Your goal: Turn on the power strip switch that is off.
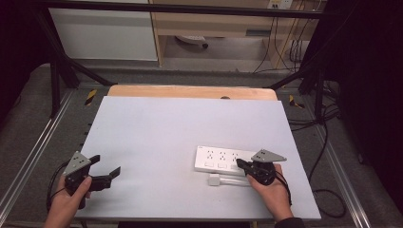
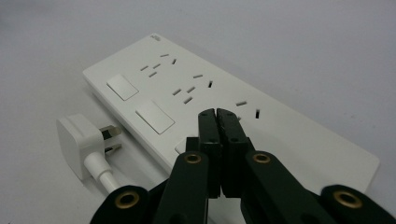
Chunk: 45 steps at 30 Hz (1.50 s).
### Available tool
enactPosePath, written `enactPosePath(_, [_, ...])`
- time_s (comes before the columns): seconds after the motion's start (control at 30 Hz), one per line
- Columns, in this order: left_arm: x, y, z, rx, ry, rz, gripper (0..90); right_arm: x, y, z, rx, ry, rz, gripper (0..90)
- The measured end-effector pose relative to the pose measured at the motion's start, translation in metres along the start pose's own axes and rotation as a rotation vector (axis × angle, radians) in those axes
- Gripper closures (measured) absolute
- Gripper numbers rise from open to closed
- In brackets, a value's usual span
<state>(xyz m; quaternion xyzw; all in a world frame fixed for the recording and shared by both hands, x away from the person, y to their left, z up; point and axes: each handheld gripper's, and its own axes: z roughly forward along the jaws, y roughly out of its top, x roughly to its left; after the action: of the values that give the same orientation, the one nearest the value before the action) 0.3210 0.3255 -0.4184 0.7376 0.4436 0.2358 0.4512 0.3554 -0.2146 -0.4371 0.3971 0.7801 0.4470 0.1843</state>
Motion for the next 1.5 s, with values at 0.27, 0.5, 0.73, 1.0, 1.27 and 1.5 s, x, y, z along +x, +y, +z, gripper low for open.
enactPosePath(0.27, [0.000, 0.000, 0.000, 0.001, 0.000, 0.001, 7.1, -0.001, 0.003, -0.003, -0.034, 0.003, -0.002, 90.0])
enactPosePath(0.5, [0.000, 0.000, 0.000, 0.001, 0.000, 0.002, 7.1, -0.003, 0.004, -0.005, -0.053, -0.003, 0.003, 89.9])
enactPosePath(0.73, [0.000, 0.000, 0.000, 0.001, 0.000, 0.000, 7.1, -0.004, 0.008, -0.008, -0.087, -0.008, 0.005, 90.0])
enactPosePath(1.0, [0.000, 0.000, 0.000, 0.001, 0.000, 0.000, 7.1, -0.005, 0.010, -0.010, -0.111, -0.011, 0.002, 90.0])
enactPosePath(1.27, [0.000, 0.000, 0.000, 0.001, 0.000, 0.000, 7.1, -0.006, 0.012, -0.014, -0.155, -0.013, -0.002, 90.0])
enactPosePath(1.5, [0.000, 0.000, 0.000, 0.001, 0.000, 0.000, 7.1, -0.007, 0.012, -0.015, -0.161, -0.016, 0.003, 89.1])
